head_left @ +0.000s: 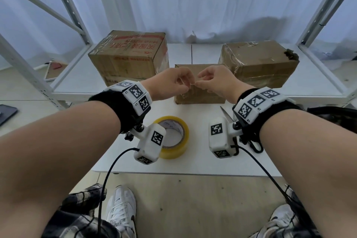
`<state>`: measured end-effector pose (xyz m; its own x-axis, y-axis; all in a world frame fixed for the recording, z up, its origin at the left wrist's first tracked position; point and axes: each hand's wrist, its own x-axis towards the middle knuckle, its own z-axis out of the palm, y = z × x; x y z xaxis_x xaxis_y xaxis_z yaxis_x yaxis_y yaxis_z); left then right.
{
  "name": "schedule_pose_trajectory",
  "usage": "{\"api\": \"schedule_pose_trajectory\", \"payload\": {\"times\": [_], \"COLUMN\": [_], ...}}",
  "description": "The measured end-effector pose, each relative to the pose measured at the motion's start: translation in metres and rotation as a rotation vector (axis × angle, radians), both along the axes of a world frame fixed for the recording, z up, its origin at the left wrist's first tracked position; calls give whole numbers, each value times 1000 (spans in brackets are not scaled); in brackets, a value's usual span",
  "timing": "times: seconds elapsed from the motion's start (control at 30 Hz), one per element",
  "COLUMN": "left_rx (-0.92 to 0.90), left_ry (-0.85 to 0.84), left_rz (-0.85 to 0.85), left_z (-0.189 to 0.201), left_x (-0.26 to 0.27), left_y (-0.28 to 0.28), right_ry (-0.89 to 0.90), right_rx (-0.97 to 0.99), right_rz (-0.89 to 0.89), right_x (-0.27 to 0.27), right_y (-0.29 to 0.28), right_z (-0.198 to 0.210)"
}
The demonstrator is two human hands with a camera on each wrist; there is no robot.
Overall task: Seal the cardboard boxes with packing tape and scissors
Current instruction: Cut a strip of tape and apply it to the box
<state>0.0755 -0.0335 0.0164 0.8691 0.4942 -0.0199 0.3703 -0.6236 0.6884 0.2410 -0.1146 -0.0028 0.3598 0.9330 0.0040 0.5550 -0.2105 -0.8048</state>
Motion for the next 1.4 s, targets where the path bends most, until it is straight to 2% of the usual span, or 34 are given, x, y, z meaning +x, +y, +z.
{"api": "schedule_pose_trajectory", "payload": {"times": [0.17, 0.33, 0.47, 0.57, 0.77, 0.93, 1.1, 1.3, 1.4], "left_rx": [45, 75, -127, -213, -138, -153, -311, -256, -135], "left_ry": [13, 20, -74, -104, -197, -126, -177, -165, -121], "left_rz": [32, 229, 352, 350, 403, 518, 573, 544, 445], "left_z": [1, -3, 3, 2, -8, -16, -20, -16, -17], "left_x": [-1, 3, 6, 2, 12, 19, 20, 16, 13], "left_y": [1, 13, 24, 27, 26, 32, 32, 29, 28], "right_ry": [-31, -176, -286, -217, -73, -46, -83, -46, -46], "right_rx": [63, 58, 133, 142, 69, 16, -4, 0, 5], "right_rz": [-7, 85, 63, 30, 19, 50, 88, 114, 144], "right_x": [-1, -6, -6, 2, 13, 5, 2, 4, 2], "right_y": [-3, -5, 6, 8, 5, 9, 7, 1, 1], "right_z": [4, 14, 25, 23, 3, -3, -7, -5, -5]}}
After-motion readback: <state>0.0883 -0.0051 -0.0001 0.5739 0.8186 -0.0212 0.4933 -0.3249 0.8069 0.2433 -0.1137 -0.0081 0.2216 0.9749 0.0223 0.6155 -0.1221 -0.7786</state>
